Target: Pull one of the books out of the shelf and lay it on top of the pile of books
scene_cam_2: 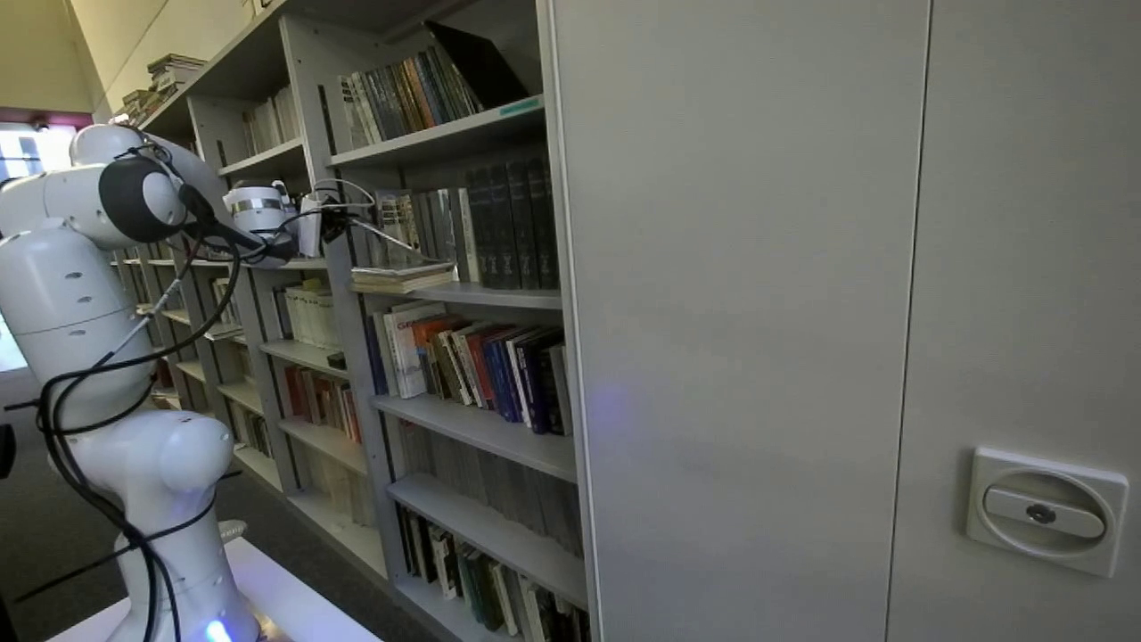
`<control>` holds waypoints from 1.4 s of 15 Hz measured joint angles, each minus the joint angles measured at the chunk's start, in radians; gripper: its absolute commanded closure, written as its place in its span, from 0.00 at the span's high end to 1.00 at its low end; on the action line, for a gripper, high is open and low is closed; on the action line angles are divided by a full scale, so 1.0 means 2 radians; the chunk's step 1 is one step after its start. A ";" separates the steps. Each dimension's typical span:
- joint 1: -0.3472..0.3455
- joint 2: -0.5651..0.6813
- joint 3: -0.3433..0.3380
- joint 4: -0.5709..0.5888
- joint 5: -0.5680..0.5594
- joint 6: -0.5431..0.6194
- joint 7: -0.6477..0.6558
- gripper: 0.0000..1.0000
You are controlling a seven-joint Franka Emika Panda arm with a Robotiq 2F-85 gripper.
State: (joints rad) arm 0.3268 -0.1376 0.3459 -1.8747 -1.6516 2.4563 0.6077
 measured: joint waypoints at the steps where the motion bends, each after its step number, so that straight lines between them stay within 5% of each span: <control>1: 0.000 -0.003 -0.002 -0.003 -0.001 0.000 -0.001 0.02; 21: 0.001 0.016 0.005 -0.036 -0.034 -0.022 -0.038 0.02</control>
State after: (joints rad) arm 0.3290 -0.1049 0.3558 -1.9473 -1.7195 2.4115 0.5309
